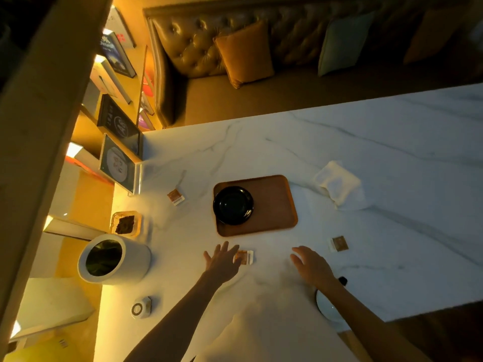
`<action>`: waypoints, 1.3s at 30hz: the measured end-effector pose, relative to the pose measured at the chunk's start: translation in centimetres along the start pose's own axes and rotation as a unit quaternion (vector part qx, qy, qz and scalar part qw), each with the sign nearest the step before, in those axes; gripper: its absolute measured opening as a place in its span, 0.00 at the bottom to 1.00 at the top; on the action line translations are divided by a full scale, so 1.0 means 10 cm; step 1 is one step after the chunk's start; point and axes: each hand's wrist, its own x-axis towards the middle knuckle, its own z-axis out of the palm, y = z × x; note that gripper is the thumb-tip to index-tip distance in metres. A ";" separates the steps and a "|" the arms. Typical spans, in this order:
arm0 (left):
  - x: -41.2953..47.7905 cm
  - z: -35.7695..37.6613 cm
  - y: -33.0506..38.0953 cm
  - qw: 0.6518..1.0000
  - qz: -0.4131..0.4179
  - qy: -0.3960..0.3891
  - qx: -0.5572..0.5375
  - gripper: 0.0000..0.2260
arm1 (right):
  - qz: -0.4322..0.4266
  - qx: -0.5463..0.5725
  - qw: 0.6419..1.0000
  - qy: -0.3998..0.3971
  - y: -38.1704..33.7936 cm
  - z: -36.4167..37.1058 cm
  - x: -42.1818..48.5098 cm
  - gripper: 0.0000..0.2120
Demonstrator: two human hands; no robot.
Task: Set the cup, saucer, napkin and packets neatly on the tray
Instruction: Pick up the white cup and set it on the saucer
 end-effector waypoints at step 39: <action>-0.38 1.17 2.15 0.920 -0.010 -0.116 -0.375 0.16 | 0.138 0.248 0.958 -0.030 1.38 0.21 -1.10 0.20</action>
